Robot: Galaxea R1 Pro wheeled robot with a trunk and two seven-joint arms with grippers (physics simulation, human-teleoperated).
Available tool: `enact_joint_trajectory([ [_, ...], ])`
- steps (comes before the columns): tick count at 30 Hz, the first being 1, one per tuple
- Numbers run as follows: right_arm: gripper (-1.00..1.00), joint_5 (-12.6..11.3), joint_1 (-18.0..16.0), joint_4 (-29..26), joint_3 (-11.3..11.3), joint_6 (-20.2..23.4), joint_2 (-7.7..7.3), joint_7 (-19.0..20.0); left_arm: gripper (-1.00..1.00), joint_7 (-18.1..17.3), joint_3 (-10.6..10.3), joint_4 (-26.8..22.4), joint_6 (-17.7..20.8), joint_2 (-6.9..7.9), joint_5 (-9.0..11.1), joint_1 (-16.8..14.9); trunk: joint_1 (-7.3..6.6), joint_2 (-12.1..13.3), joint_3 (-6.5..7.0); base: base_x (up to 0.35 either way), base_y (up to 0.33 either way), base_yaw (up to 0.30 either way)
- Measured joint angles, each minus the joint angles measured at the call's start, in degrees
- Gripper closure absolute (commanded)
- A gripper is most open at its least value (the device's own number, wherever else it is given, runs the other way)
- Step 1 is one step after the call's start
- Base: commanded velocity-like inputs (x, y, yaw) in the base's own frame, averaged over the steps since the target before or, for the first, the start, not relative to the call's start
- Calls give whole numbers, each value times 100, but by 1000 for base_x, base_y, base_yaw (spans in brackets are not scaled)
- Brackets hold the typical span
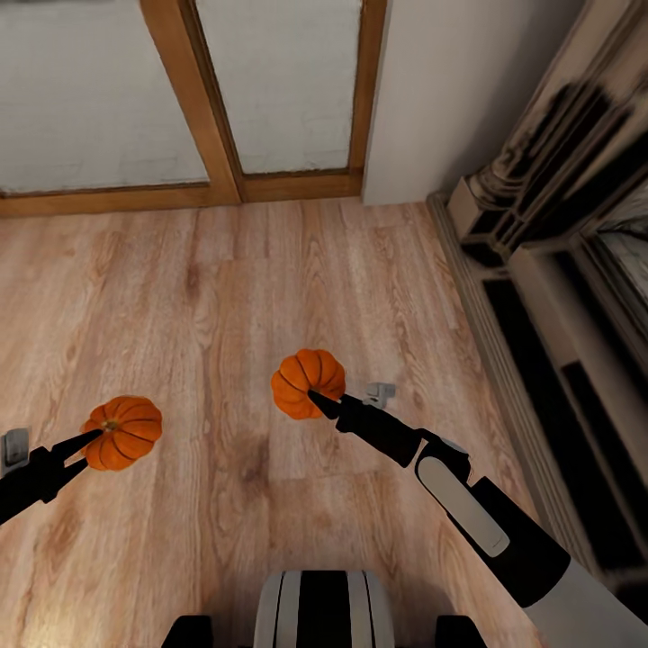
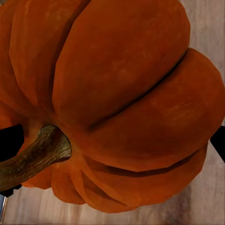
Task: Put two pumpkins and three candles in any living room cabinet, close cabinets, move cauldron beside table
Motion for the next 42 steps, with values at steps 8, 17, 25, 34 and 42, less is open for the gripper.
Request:
enact_joint_trajectory([
  [8,100,97,2,0,5,15,24,-2,100,-4,8,-138,245,0,73,15,0,0,-30,-1,0,252],
  [17,100,137,3,-12,27,12,26,-2,100,-2,60,-229,261,0,20,27,4,0,-66,-253,0,252],
  [25,100,141,3,-13,49,9,26,-2,100,-1,88,-223,262,0,0,28,4,0,-82,-342,20,255],
  [34,100,261,6,-6,55,-6,33,-2,100,-2,99,-220,257,-7,-23,28,1,0,-82,-73,59,265],
  [42,100,264,4,-9,51,-28,28,4,100,-3,179,-222,261,-7,-1,27,-13,7,41,-1,1,250],
])
